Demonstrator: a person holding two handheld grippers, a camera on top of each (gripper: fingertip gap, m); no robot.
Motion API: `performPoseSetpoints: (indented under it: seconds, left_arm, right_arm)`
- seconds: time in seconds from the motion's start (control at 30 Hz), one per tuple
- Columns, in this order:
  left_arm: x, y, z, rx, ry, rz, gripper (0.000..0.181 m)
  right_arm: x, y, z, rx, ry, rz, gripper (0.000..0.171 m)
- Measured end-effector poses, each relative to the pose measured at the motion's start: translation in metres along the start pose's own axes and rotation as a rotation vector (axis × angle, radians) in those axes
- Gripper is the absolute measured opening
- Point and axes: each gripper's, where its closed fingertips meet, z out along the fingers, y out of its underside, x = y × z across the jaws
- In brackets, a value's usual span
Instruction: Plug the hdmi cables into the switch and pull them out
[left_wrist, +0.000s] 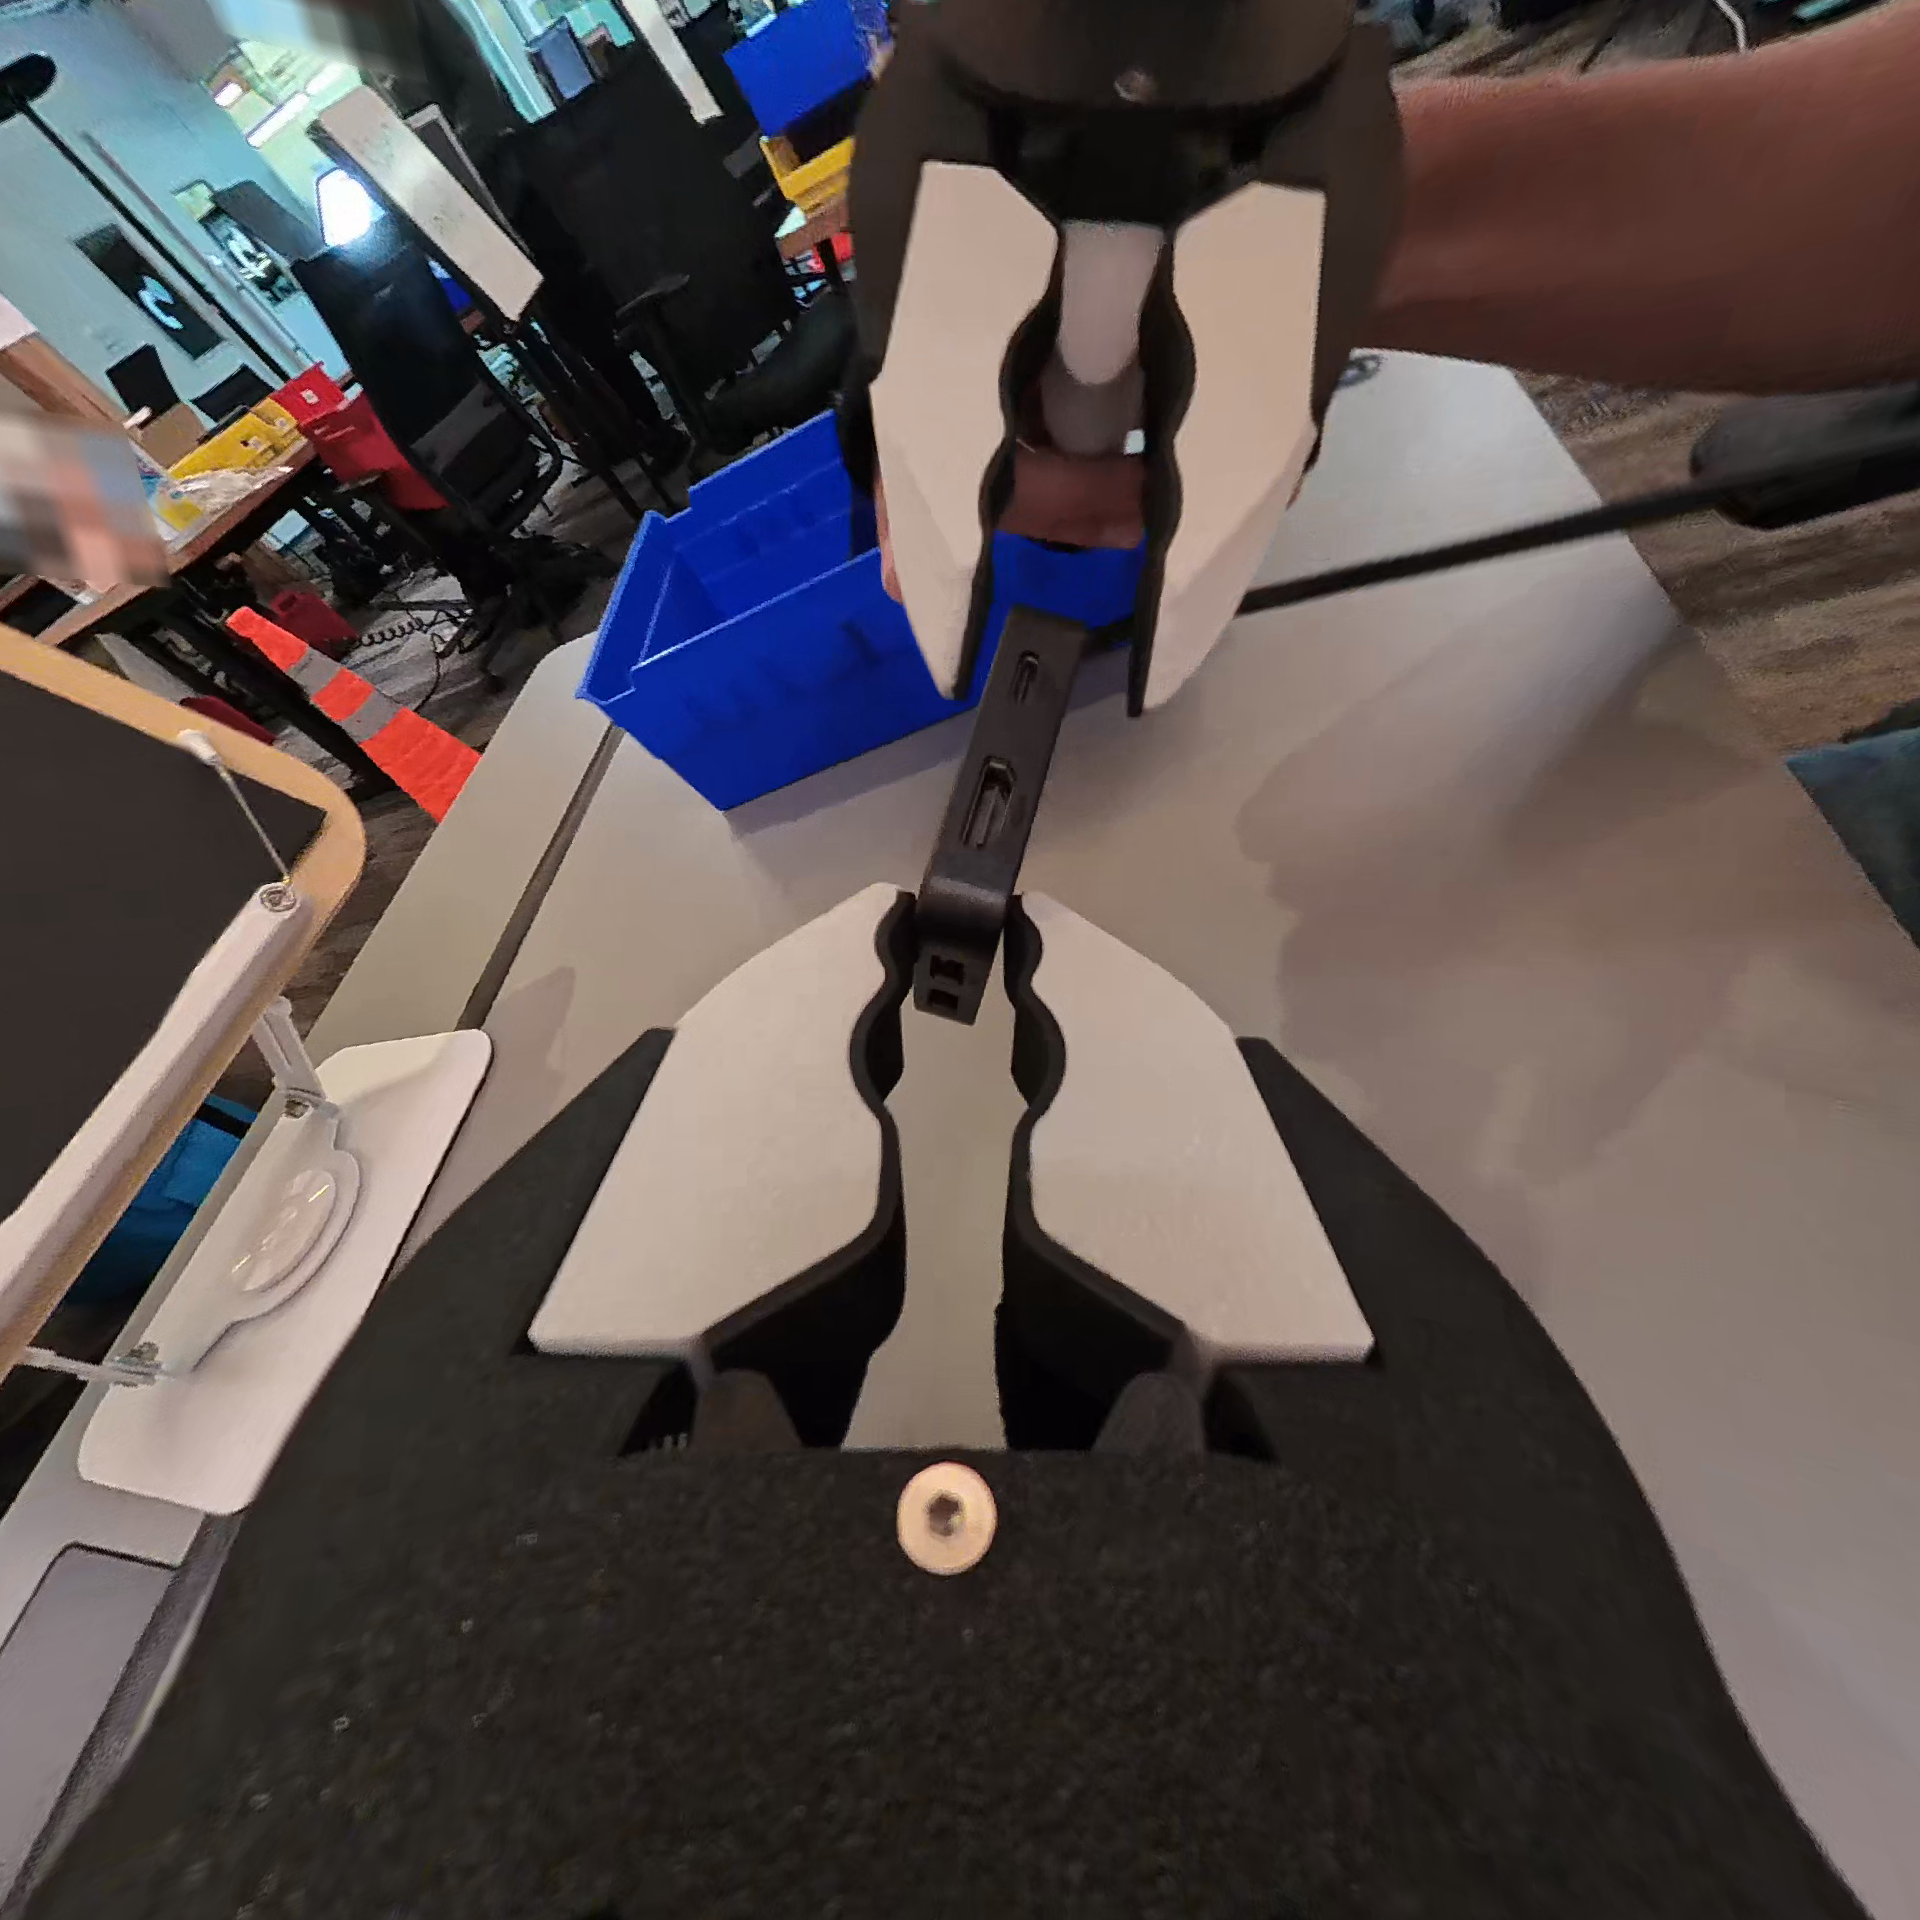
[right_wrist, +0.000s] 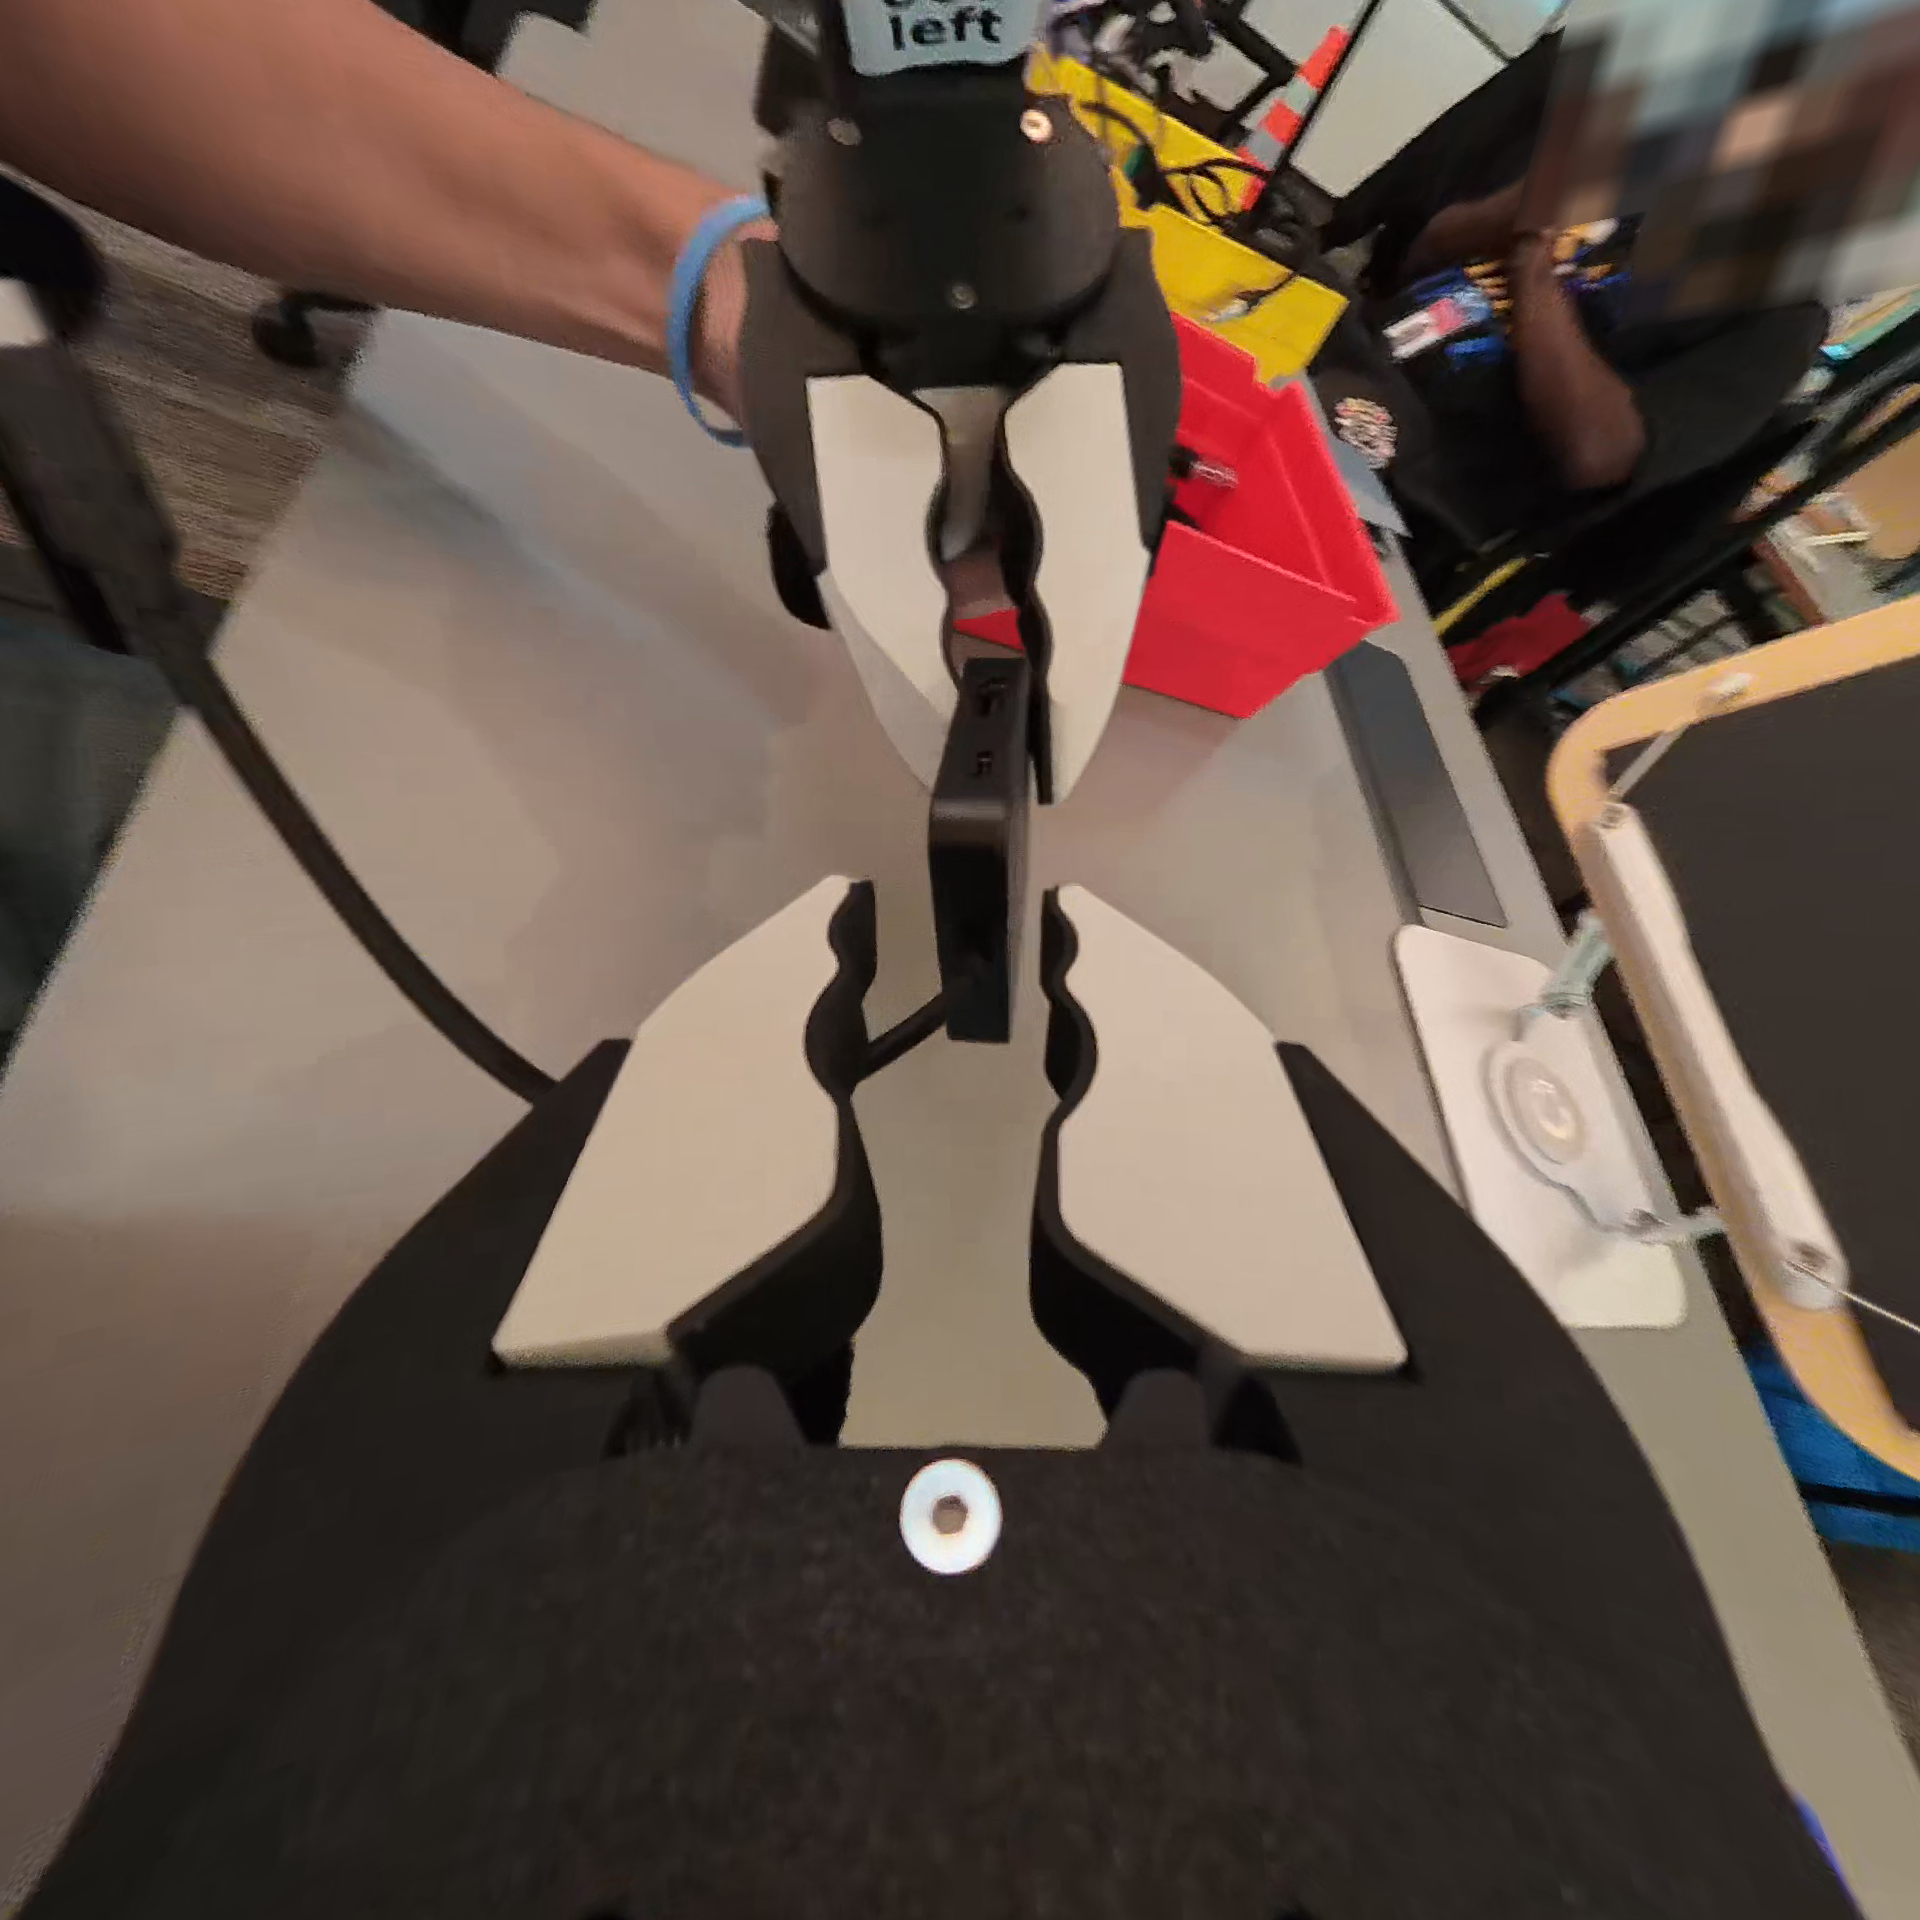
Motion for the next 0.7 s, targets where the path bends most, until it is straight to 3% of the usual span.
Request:
performPoseSetpoints:
  seconds: [0.17,0.27,0.6,0.7]
  left_arm:
    - [0.006,-0.007,0.009,0.078,0.000,-0.046,0.014]
    - [0.010,-0.016,0.014,0.112,-0.010,-0.015,0.014]
    - [0.025,-0.022,0.012,0.213,0.064,-0.059,0.014]
    - [0.026,-0.029,0.004,0.242,0.078,-0.070,0.014]
  right_arm:
    - [0.006,0.020,0.009,-0.061,0.098,-0.054,0.029]
    - [0.009,0.025,0.011,-0.054,0.171,-0.115,0.020]
    - [-0.008,0.008,-0.002,0.109,-0.012,0.004,0.016]
    - [-0.001,-0.005,-0.022,0.256,-0.024,0.075,0.028]
